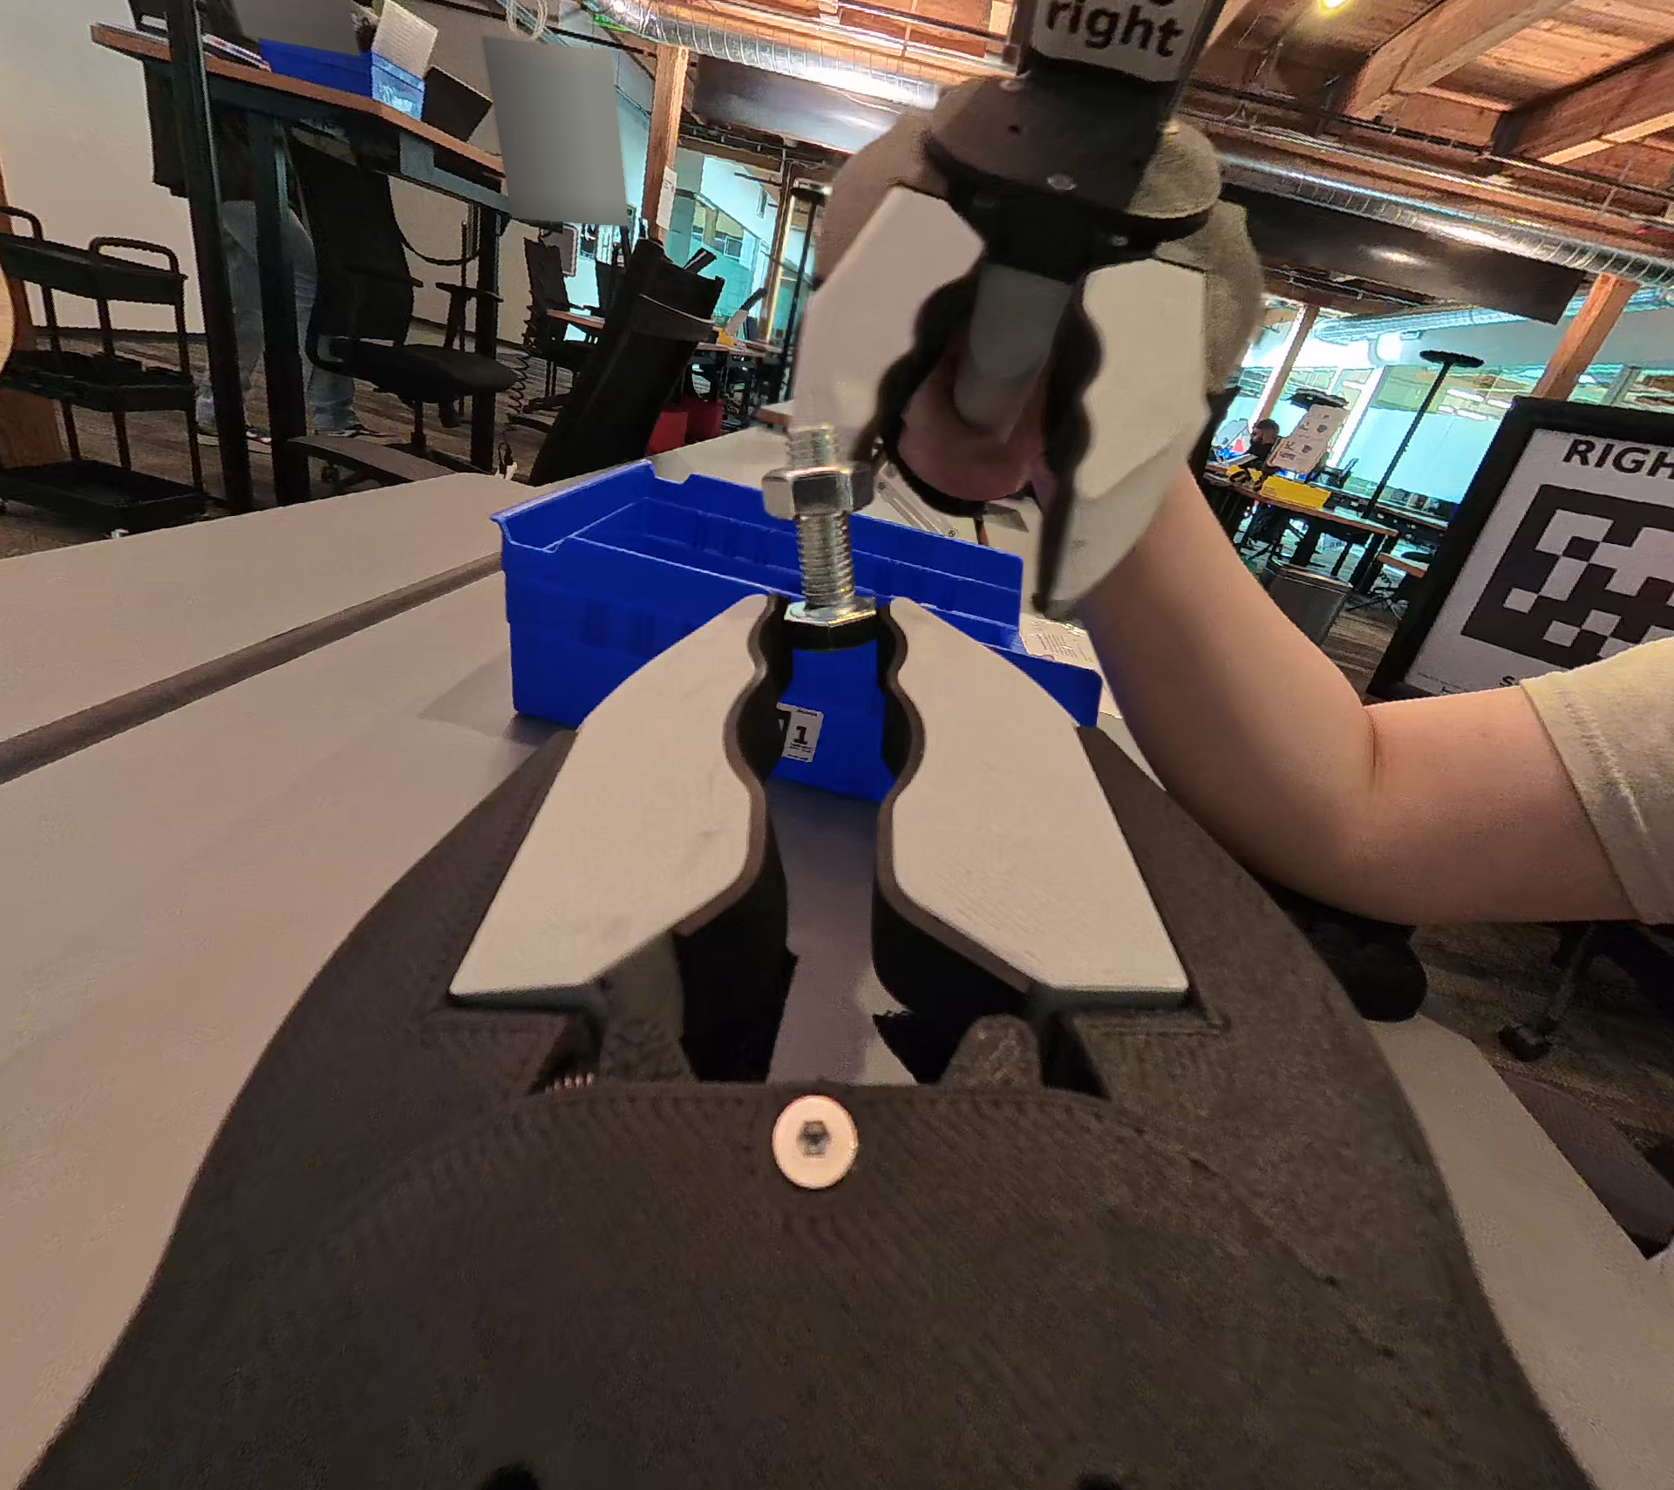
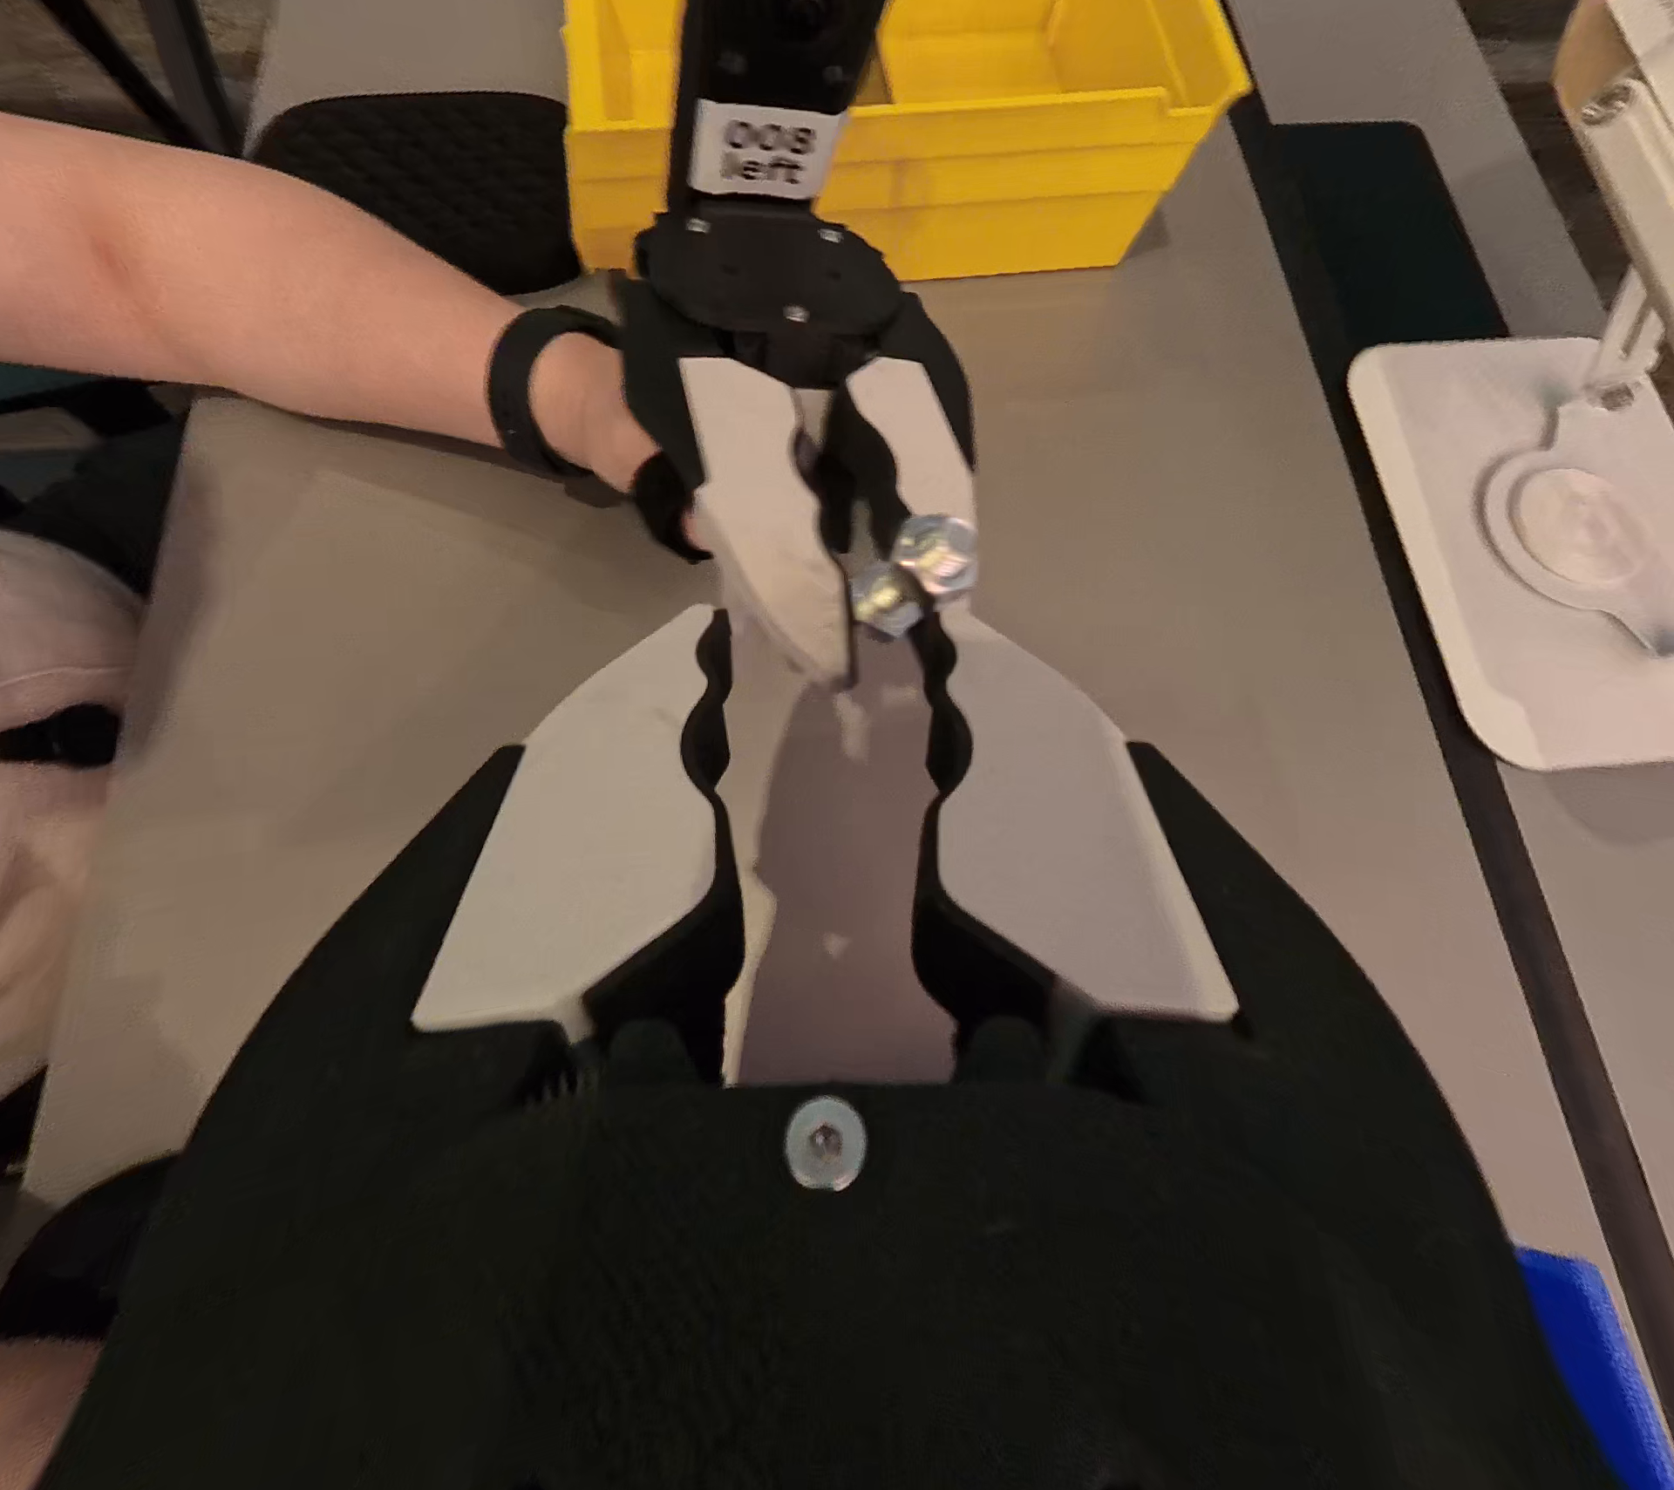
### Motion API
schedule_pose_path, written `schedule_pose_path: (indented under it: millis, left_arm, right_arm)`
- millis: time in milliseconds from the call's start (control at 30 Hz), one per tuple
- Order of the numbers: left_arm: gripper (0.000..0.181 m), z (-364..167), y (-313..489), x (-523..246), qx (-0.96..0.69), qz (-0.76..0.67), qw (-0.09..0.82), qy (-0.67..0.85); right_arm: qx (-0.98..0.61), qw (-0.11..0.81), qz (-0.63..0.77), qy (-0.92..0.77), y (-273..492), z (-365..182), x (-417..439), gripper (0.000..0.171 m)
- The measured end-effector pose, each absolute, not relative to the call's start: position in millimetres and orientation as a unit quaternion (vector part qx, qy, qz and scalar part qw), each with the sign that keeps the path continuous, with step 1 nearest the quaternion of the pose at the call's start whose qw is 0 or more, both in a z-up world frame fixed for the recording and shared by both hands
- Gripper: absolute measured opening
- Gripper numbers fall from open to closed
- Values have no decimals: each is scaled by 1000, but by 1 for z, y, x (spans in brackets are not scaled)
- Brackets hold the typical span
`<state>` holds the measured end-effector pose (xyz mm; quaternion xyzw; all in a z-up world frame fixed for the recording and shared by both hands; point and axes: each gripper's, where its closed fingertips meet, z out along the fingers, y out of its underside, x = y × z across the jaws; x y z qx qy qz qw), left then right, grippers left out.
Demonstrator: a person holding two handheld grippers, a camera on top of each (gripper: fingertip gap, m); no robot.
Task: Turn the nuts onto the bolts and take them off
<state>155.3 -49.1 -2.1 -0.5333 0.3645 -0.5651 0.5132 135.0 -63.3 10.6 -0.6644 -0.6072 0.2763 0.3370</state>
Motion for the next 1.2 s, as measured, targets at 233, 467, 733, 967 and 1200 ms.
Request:
schedule_pose_path:
  millis: [233, 467, 733, 967, 1200]
  left_arm:
    - [18, -4, -50, 156, -535, -562, 512, 368]
    - [17, -4, -49, 156, -535, -562, 512, 369]
    - [18, -5, -50, 158, -536, -563, 509, 370]
    - [18, -4, -52, 159, -534, -564, 508, 372]
    - [17, -3, -53, 159, -531, -564, 509, 375]
  right_arm:
    - [-669, 356, 273, -592, -64, 23, 139, 37]
    - [-682, 325, 288, -588, -64, 13, 135, 51]
    - [-656, 374, 311, -577, -62, 37, 137, 38]
    - [-698, 356, 365, -503, -40, 33, 133, 19]
    - [-701, 310, 428, -478, -42, 30, 131, 15]
